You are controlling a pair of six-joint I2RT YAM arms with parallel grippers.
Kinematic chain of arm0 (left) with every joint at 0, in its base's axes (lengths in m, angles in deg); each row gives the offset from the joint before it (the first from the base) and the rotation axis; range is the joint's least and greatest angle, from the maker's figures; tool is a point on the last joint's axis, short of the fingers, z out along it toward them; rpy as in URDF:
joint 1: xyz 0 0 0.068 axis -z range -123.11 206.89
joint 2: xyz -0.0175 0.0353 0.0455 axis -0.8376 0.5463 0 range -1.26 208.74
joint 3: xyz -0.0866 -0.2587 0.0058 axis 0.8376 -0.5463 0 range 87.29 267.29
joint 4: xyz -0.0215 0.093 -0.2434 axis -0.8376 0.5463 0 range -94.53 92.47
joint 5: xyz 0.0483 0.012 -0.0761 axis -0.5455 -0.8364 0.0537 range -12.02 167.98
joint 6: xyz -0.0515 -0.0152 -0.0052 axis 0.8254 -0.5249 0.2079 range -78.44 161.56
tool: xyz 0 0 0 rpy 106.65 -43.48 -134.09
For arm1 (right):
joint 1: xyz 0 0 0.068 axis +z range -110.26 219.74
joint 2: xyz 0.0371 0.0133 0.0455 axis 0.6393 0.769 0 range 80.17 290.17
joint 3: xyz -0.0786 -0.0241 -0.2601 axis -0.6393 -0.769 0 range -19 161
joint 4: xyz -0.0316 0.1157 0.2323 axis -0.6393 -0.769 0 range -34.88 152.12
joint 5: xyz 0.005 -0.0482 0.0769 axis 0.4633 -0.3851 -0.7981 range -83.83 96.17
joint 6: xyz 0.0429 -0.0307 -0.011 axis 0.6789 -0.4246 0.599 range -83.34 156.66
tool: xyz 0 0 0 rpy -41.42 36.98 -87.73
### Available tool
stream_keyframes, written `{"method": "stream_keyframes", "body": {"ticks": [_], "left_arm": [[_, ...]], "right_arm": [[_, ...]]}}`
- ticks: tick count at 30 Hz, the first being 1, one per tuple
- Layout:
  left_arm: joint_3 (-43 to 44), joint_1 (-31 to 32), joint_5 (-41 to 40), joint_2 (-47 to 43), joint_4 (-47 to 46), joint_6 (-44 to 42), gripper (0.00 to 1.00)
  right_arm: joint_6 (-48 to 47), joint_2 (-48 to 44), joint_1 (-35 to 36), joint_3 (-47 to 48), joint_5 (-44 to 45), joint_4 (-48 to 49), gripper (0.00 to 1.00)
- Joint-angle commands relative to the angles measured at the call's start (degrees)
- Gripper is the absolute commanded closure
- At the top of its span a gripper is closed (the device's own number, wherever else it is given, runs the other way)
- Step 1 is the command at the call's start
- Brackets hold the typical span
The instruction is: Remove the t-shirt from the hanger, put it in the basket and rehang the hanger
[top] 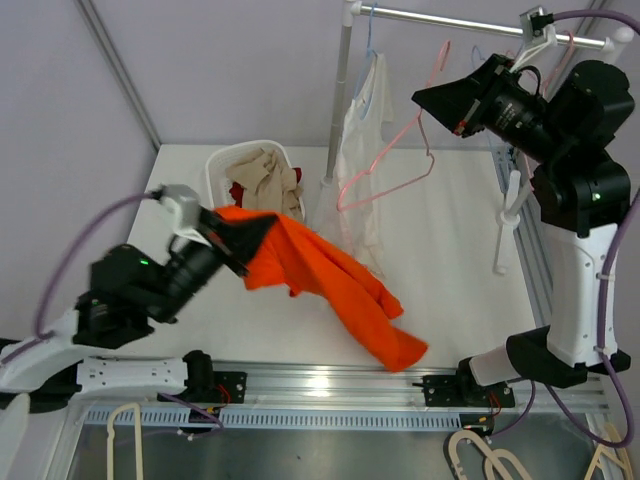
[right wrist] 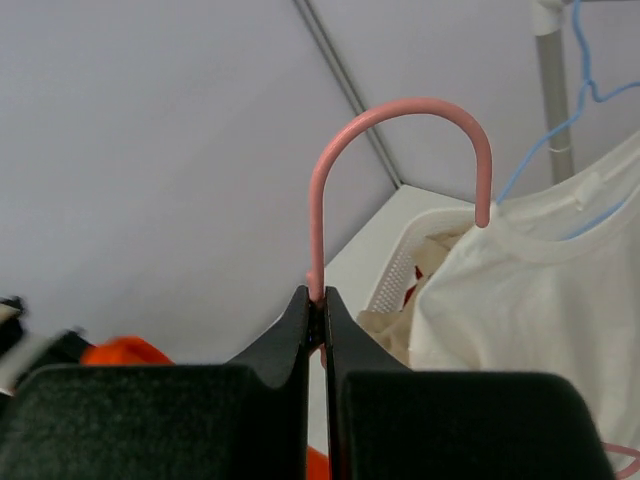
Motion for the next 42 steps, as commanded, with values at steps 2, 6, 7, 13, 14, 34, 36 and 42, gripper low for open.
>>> {"method": "stream_keyframes", "body": {"ticks": [2, 6, 7, 13, 14, 34, 36, 42], "left_arm": [[17.2, -9.3, 1.2, 3.0, 8.9, -5.4, 0.99], [31.0, -19.5, 7.3, 10.4, 10.8, -7.3, 0.99], [34.9, -24.3, 9.1, 12.0, 11.1, -7.5, 0.99], [55.6, -40.1, 24.4, 27.9, 15.2, -3.0, 0.99], [58.5, -40.6, 25.6, 30.1, 15.9, -2.6, 0.99], [68.3, -60.1, 37.4, 49.5, -0.9, 8.8, 0.99], [66.3, -63.4, 37.9, 50.4, -1.7, 10.5, 0.99], [65.2, -67.0, 37.6, 55.6, -1.8, 11.9, 0.99]], "right_arm": [[-7.2, 5.9, -2.3, -1.3, 1.1, -1.4, 1.00], [-7.6, 9.6, -4.2, -1.2, -0.3, 5.1, 1.00], [-8.0, 10.2, -4.4, -1.3, -1.0, 6.3, 1.00], [-11.1, 16.2, -6.0, 4.2, -5.4, 10.9, 1.00], [-11.3, 17.0, -6.3, 5.5, -6.9, 11.4, 1.00], [-3.8, 26.2, -19.7, 12.1, -20.3, 30.5, 1.00], [-0.7, 27.3, -20.8, 13.1, -20.7, 33.6, 1.00], [3.5, 32.1, -23.1, 17.0, -21.7, 36.9, 1.00]]}}
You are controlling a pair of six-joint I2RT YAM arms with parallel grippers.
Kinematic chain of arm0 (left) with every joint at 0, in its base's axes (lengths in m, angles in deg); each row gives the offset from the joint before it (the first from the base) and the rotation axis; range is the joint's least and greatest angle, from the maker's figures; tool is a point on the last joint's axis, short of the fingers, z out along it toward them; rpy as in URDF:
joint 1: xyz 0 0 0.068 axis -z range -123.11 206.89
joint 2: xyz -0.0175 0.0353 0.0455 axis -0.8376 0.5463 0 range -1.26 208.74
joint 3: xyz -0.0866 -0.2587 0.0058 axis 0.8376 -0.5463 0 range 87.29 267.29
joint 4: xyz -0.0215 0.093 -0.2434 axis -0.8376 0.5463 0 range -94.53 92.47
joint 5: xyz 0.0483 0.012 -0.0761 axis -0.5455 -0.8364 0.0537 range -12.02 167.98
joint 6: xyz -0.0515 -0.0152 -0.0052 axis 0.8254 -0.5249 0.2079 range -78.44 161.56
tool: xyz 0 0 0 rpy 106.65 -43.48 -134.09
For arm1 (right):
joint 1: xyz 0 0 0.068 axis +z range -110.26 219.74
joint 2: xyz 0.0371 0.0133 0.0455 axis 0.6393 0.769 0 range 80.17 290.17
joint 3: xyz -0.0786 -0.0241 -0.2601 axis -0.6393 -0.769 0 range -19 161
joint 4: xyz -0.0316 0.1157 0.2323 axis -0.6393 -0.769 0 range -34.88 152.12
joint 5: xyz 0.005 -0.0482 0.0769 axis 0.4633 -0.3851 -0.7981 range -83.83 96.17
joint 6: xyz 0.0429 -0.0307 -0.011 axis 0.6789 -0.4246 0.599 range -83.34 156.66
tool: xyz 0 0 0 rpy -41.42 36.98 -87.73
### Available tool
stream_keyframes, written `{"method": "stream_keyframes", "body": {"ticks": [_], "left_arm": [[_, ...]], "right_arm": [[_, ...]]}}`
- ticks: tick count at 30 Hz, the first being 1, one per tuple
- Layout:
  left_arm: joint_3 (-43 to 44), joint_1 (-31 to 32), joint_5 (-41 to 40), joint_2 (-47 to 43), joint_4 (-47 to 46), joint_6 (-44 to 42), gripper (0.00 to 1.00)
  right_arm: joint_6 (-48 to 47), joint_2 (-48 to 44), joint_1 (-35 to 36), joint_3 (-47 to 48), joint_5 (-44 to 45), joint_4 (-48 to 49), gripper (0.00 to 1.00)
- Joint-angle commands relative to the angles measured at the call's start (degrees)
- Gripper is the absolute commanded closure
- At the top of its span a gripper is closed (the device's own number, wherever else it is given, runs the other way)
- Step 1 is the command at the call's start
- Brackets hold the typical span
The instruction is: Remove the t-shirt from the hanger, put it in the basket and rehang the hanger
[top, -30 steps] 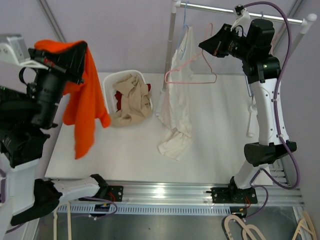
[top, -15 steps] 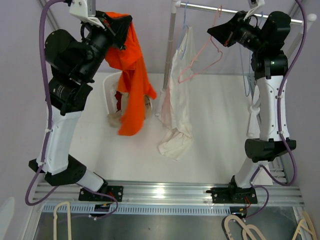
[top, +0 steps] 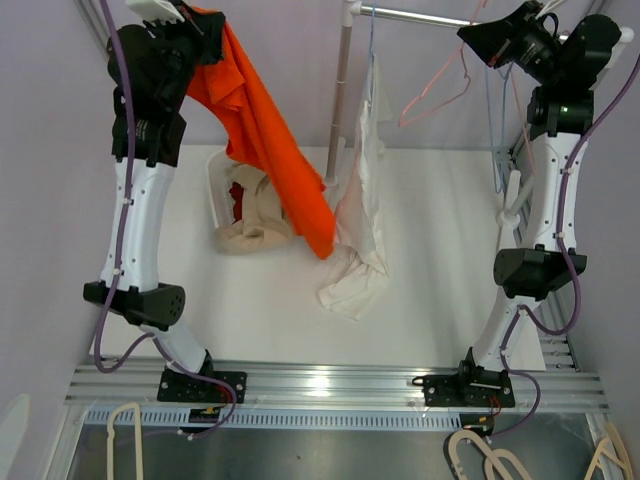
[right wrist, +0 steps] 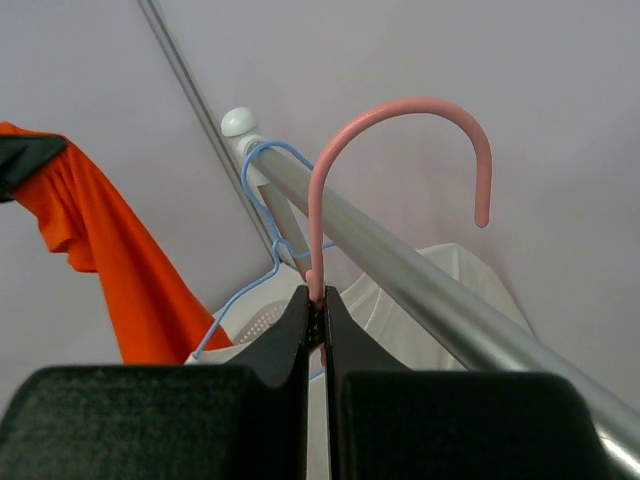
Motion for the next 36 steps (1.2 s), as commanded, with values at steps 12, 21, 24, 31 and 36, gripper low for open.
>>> {"method": "stream_keyframes", "body": {"ticks": [12, 21, 24, 31, 36], "left_arm": [[-2.7, -2.8, 0.9, 1.7, -2.8, 3.8, 0.99], [-15.4, -2.7, -12.7, -2.1, 10.5, 6.4, 0.99], [-20.9, -2.7, -13.4, -3.4, 10.1, 7.5, 0.99], [-30.3, -2.7, -11.2, -0.9, 11.5, 10.8, 0.99], [-36.0, -2.7, -6.9, 4.8, 11.0, 12.6, 0.99]], "right_arm": [[2.9, -2.6, -1.5, -6.5, -2.8, 4.5, 1.00], [-5.8, -11.2, -0.9, -18.7, 1.4, -3.1, 1.00], [-6.5, -12.3, -0.9, -19.0, 2.8, -4.8, 0.95], [-7.1, -14.0, -0.9, -18.0, 6.4, -6.7, 0.80], [-7.3, -14.4, -0.9, -17.7, 7.5, -7.7, 0.76]]}}
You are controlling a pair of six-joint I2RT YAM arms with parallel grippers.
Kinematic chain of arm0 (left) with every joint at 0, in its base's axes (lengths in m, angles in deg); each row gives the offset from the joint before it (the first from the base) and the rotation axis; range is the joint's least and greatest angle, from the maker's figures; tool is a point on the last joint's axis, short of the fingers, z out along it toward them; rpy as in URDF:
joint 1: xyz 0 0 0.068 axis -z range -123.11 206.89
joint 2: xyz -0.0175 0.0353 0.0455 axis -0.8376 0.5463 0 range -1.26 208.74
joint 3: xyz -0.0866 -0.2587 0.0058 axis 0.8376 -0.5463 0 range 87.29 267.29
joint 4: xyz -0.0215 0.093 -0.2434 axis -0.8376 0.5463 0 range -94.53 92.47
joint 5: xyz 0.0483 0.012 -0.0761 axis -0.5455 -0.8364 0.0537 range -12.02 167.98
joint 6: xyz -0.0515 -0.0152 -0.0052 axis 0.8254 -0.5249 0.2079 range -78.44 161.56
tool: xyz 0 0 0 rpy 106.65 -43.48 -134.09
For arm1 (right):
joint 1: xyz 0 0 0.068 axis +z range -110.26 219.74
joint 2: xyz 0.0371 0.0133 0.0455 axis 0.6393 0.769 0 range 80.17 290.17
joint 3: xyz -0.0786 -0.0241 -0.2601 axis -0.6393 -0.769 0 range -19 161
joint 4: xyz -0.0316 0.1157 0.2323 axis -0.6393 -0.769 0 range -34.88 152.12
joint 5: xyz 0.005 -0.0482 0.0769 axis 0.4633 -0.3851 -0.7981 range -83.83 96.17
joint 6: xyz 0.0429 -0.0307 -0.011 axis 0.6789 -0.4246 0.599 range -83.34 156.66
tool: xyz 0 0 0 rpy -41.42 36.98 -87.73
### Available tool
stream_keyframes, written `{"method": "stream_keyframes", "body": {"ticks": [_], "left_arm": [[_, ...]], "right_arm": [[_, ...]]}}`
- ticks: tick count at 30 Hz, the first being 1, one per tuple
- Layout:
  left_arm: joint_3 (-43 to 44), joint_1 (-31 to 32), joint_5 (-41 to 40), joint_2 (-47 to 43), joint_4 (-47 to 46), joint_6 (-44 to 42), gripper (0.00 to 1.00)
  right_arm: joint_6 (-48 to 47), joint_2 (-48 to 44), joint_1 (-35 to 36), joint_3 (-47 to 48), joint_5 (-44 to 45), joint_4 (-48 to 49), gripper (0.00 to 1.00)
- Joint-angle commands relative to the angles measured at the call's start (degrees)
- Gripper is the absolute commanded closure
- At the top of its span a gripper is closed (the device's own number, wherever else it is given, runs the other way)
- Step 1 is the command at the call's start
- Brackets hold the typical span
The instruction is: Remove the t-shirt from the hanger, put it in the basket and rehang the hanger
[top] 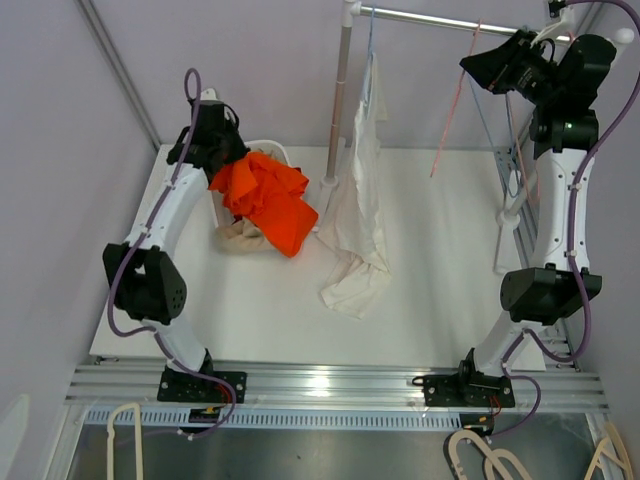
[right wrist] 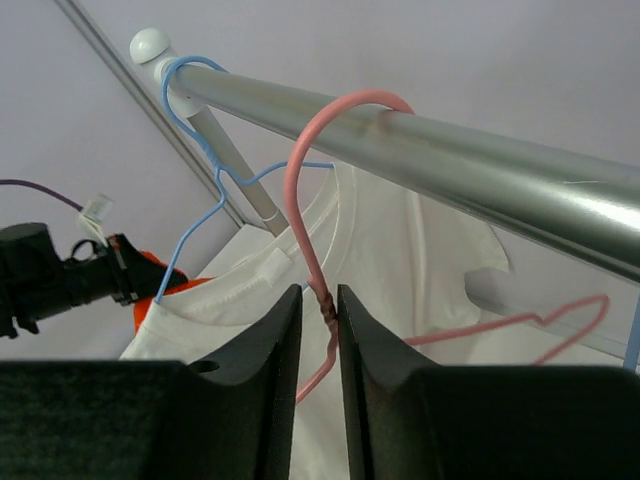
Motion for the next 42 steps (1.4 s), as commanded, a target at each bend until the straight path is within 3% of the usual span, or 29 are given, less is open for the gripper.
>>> {"method": "stream_keyframes", "body": {"ticks": [1, 5, 8, 15, 18, 19, 21, 22, 24, 25, 31, 36, 39, 42], "left_arm": [[-3.1, -0.3, 3.7, 4.1, -0.8, 2.9, 0.99], [-9.7, -0.1, 5.9, 6.7, -6.8, 4.4, 0.99], [-11.8, 0.2, 8.4, 9.1, -9.2, 5.2, 0.99], [-4.7, 0.4, 4.0, 15.8, 0.8, 5.9, 0.95], [-5.2, 0.4, 3.5, 16.3, 1.0, 6.1, 0.78], [-5.2, 0.3, 3.5, 16.2, 0.8, 6.1, 0.66], [-5.1, 0.4, 3.2, 15.8, 1.5, 6.0, 0.58], [-5.1, 0.4, 2.6, 15.5, 1.8, 5.9, 0.36], [-4.7, 0.8, -1.6, 13.7, 3.7, 6.1, 0.09], [-4.6, 1.0, -2.6, 12.8, 3.9, 5.9, 0.01], [-3.3, 5.5, -11.1, 2.2, 6.1, 2.6, 0.00], [-5.1, 14.2, -16.1, -9.6, 0.2, -6.6, 0.00], [-10.7, 18.6, -15.4, -18.5, -8.8, -12.5, 0.00], [-18.3, 20.2, -8.0, -26.8, -18.5, -14.6, 0.01]], "right_arm": [[-0.8, -2.7, 0.2, 1.0, 1.4, -0.6, 0.76], [-1.0, -2.7, 0.1, 0.2, 1.3, -1.0, 0.75], [-1.2, -2.8, 0.2, 0.3, 1.7, -1.2, 0.65], [-7.1, -6.9, 1.7, 1.5, 13.1, -9.3, 0.45], [-9.9, -9.1, 3.1, 0.9, 18.4, -12.4, 0.39], [-10.3, -9.5, 3.5, 0.9, 19.6, -12.9, 0.37], [-11.3, -10.8, 5.3, 0.8, 21.6, -14.7, 0.32], [-12.3, -11.2, 6.4, 0.9, 23.8, -15.4, 0.31], [-13.4, -12.0, 11.2, 1.1, 25.3, -16.9, 0.27], [-13.9, -11.9, 12.8, 1.6, 26.6, -17.7, 0.26], [-12.5, -4.4, 21.5, 11.0, 29.5, -23.4, 0.25], [-8.7, -1.0, 24.6, 11.5, 32.4, -21.5, 0.27], [-7.1, 1.5, 26.2, 12.5, 34.4, -21.4, 0.27], [-6.0, 4.2, 27.9, 13.9, 36.1, -21.6, 0.28]]}}
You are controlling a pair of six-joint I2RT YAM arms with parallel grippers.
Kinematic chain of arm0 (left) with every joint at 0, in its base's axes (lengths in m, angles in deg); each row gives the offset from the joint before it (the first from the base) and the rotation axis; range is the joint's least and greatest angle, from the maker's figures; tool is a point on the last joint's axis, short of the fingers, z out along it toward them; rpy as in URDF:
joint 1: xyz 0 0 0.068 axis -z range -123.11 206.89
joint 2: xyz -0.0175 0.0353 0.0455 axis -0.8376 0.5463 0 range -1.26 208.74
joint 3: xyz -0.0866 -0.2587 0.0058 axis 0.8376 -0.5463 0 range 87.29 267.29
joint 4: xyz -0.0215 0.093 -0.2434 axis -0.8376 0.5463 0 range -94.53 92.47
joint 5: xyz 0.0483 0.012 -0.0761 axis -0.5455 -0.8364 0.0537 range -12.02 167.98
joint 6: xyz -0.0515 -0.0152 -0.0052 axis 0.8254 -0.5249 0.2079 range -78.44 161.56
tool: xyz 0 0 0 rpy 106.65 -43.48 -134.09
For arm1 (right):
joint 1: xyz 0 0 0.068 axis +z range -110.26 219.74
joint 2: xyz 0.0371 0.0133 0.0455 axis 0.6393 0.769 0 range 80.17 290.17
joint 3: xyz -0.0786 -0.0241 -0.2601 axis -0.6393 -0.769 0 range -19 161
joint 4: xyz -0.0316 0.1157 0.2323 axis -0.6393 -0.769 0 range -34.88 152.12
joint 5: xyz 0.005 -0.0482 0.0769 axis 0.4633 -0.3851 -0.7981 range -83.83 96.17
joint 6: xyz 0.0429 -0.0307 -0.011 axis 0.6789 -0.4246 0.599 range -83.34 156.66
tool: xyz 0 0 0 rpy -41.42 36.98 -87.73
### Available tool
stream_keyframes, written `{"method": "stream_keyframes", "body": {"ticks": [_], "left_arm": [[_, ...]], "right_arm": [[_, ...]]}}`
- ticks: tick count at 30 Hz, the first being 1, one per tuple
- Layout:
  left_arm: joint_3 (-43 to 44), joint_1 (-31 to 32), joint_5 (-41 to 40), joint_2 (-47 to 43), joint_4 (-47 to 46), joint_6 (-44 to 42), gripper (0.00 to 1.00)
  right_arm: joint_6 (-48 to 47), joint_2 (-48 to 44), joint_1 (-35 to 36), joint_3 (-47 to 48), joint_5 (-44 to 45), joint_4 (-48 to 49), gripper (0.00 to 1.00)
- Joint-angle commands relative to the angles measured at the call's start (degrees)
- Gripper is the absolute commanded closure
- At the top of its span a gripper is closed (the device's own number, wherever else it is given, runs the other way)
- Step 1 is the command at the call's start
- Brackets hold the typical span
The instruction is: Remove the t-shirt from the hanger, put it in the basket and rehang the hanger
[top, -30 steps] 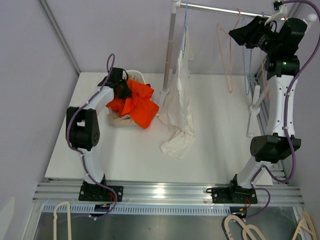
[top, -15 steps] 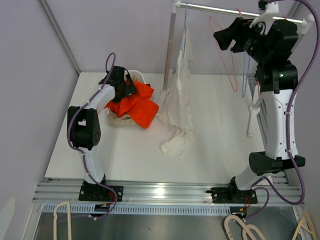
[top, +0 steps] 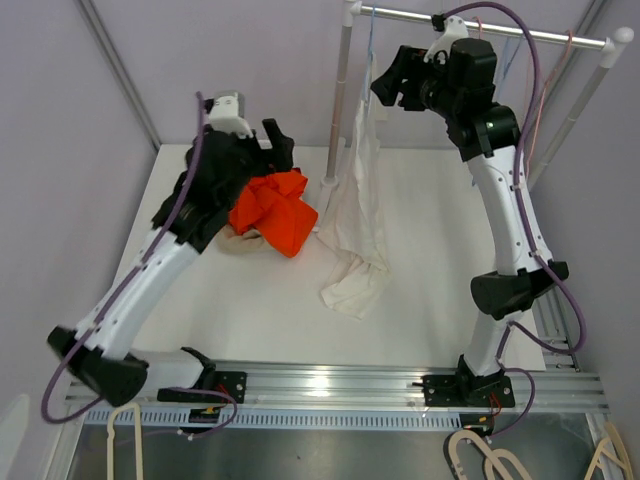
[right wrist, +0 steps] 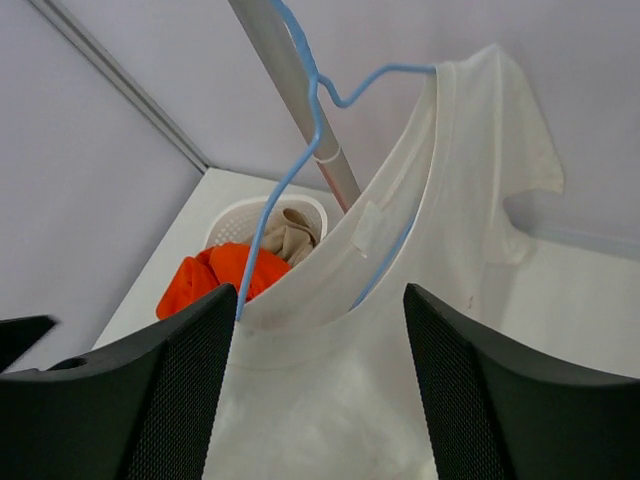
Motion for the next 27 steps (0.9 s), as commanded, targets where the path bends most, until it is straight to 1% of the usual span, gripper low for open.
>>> {"method": "stream_keyframes", "body": {"ticks": [1, 2, 5, 8, 12, 13, 15, 16, 18, 20, 24, 27], "left_arm": [[-6.6, -0.3, 6.1, -7.2, -11.9, -5.9, 0.01], [-9.6, 0.1, 6.5, -9.6, -14.6, -6.2, 0.01], [-12.0, 1.4, 6.7, -11.6, -16.5, -8.0, 0.01], [-13.4, 3.3, 4.9, -12.9, -17.5, -10.0, 0.00], [-14.4, 4.5, 3.9, -13.6, -17.5, -10.3, 0.00], [-14.4, 4.9, 3.6, -13.6, -17.5, -10.4, 0.00], [-14.2, 5.2, 3.6, -13.6, -17.5, -10.7, 0.01], [-14.4, 5.5, 3.7, -13.6, -17.8, -11.0, 0.00], [-14.4, 5.9, 3.9, -13.6, -17.9, -11.1, 0.00], [-14.7, 6.4, 4.0, -13.8, -18.6, -11.7, 0.00], [-15.0, 7.1, 3.8, -14.1, -18.6, -11.8, 0.00], [-15.4, 7.5, 3.3, -14.5, -19.0, -12.0, 0.01]], "right_arm": [[2.4, 1.9, 2.1, 3.8, 4.0, 0.3, 0.29], [2.4, 2.9, 3.0, 3.9, 4.3, 0.9, 0.29], [3.1, 4.8, 4.1, 5.2, 4.9, 1.7, 0.29], [3.3, 5.8, 4.9, 6.6, 5.9, 2.2, 0.30], [2.9, 6.4, 6.6, 6.7, 7.7, 3.0, 0.30], [2.8, 6.6, 6.7, 6.7, 8.2, 3.1, 0.31], [2.2, 7.2, 7.3, 7.2, 10.4, 3.2, 0.37], [1.9, 7.8, 8.0, 7.4, 11.2, 3.2, 0.42], [0.6, 8.3, 8.9, 8.0, 16.0, 3.4, 0.48], [-0.5, 9.7, 10.0, 10.1, 18.9, 3.1, 0.48], [-1.3, 12.4, 10.4, 13.1, 20.6, 1.8, 0.50], [-2.5, 12.3, 10.9, 12.2, 23.6, 2.9, 0.64]]}}
